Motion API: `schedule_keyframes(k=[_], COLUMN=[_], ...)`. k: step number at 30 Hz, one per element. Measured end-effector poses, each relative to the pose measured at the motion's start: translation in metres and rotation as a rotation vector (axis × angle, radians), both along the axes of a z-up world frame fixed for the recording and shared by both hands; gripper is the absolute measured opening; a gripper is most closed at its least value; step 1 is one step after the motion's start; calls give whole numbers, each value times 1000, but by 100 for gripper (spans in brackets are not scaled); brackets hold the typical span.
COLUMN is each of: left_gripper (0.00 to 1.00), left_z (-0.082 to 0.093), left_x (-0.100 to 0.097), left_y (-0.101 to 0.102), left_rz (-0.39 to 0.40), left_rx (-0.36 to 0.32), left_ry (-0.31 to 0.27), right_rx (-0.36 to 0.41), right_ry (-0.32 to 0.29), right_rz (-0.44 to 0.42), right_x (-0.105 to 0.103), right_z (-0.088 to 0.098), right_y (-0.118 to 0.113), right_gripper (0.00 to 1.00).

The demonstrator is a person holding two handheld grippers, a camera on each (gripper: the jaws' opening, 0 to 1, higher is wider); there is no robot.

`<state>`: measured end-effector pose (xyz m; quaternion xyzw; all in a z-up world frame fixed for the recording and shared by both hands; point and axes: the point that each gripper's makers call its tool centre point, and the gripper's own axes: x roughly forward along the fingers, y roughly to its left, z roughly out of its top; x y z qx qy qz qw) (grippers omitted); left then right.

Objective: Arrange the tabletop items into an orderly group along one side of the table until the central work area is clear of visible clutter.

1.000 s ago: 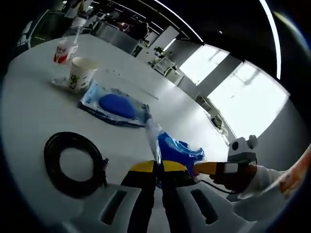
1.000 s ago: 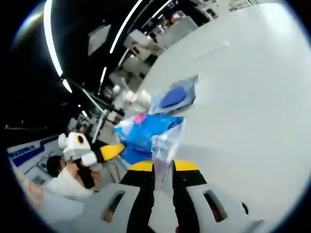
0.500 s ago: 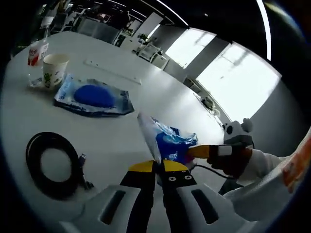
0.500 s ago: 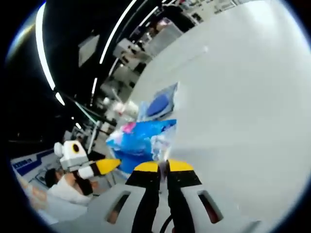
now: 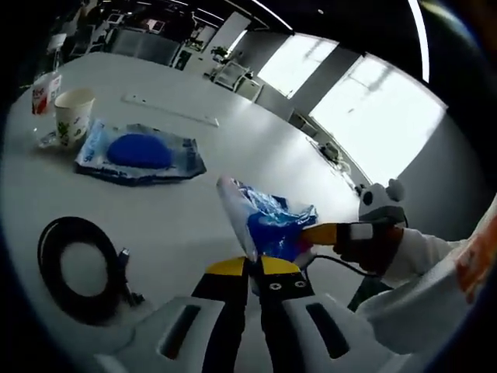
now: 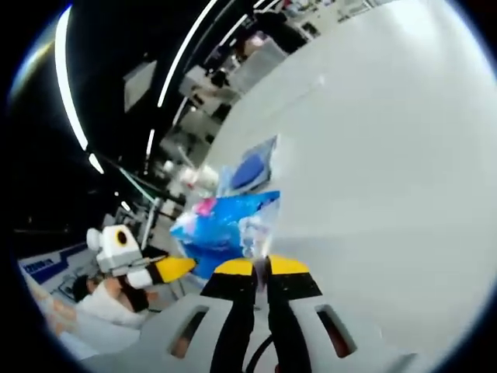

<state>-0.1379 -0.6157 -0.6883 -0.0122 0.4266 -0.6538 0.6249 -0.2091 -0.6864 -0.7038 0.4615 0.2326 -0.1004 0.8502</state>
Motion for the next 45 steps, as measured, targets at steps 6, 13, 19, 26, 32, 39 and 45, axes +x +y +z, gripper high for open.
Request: schedule_keyframes(k=[6, 13, 19, 26, 32, 39, 45], left_gripper=[1, 0, 0, 0, 1, 2, 2], left_z=[0, 15, 28, 48, 49, 33, 4], left_x=[-1, 10, 15, 27, 33, 35, 42], left_y=[-9, -42, -73, -116, -140, -150, -155], left_rz=[-39, -82, -147, -191, -209, -183, -84], left_rx=[16, 3, -13, -39, -26, 28, 129], left_ry=[-21, -73, -115, -171, -200, -188, -80], right_rx=[-25, -39, -119, -214, -265, -322, -432], right_ry=[3, -21, -35, -41, -21, 28, 92], right_rz=[-2, -43, -30, -19, -14, 18, 77], right_x=[0, 3, 11, 25, 32, 39, 49], right_z=[4, 14, 35, 58, 61, 48, 20], right_y=[-8, -32, -66, -109, -134, -151, -159], right_gripper=[2, 1, 1, 1, 1, 2, 1])
